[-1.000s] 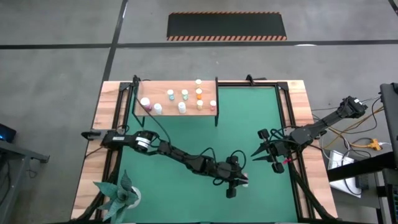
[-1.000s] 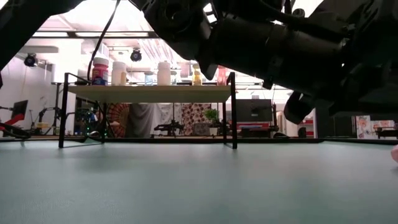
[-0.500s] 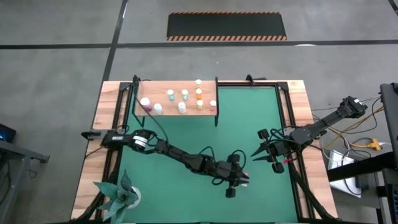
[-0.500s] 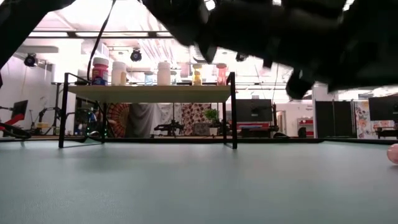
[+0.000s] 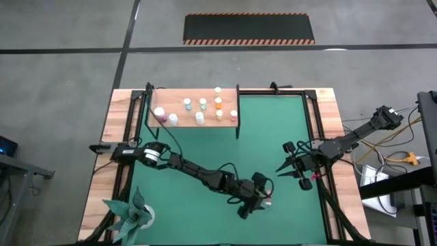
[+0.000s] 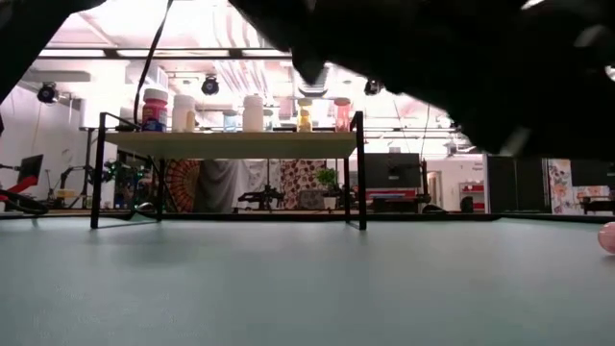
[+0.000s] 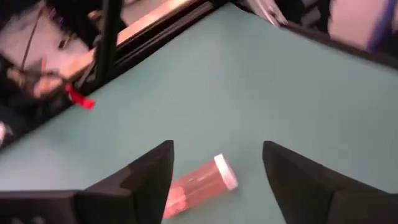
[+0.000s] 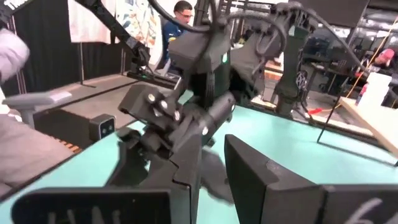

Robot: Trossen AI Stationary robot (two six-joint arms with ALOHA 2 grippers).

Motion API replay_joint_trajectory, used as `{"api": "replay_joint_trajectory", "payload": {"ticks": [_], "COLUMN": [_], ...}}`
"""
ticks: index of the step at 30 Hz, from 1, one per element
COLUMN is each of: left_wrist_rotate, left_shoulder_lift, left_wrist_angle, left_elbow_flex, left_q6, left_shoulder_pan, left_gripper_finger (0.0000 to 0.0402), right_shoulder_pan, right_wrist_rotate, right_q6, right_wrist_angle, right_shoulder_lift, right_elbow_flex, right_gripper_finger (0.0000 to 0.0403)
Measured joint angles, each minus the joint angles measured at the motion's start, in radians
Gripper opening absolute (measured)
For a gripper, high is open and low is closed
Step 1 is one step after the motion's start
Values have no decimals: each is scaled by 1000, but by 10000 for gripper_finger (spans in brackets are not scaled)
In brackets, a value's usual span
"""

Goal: Pick and place medicine bottles onto shelf by color
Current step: Put the pink pill bottle on the shelf

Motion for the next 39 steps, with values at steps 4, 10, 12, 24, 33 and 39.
{"api": "replay_joint_trajectory", "payload": {"ticks": [4, 10, 12, 24, 33, 39], "left_wrist_rotate": [38, 141, 171, 341, 371, 385], "left_shoulder_lift": [-16, -15, -15, 5, 69, 131], "left_wrist_angle": [-90, -129, -132, -78, 11, -1], "left_elbow_flex": [34, 29, 26, 5, 40, 117], "left_q6": [170, 363, 381, 384, 384, 382], "left_shoulder_pan": [12, 53, 65, 121, 129, 134], "left_gripper_finger": [240, 241, 241, 241, 241, 241], "right_shoulder_pan": [0, 0, 0, 0, 0, 0], "right_wrist_rotate": [0, -6, -5, -5, -5, -8], "right_q6": [80, 159, 169, 179, 179, 184], "right_wrist_angle": [-5, -12, -35, -169, -231, -267], "right_shoulder_lift": [-2, -1, -1, -1, 30, 59], "right_elbow_flex": [5, 41, 59, 176, 237, 263], "right_gripper_finger": [61, 61, 61, 61, 61, 61]}}
